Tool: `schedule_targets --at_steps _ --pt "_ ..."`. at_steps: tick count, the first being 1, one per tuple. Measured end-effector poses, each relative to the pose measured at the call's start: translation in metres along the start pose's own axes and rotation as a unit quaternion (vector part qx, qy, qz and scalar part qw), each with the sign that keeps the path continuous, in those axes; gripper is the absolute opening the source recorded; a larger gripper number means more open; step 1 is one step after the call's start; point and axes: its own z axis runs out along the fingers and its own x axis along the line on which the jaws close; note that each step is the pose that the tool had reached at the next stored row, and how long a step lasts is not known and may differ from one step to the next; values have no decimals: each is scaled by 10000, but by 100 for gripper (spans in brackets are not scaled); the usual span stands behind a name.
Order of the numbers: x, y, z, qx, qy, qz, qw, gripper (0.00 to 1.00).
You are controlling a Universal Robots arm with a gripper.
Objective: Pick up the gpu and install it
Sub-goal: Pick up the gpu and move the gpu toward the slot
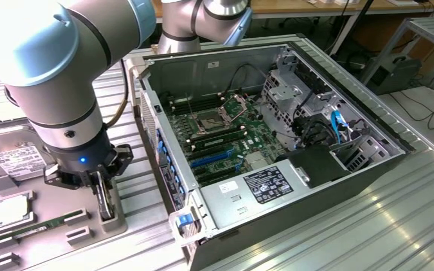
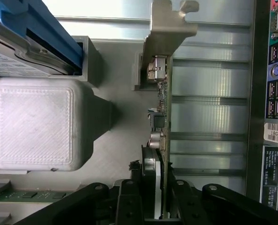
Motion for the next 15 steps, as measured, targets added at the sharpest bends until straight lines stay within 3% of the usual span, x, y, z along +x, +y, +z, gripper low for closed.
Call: schedule_targets --at_steps 15 --pt "0 0 0 0 0 0 10000 28"
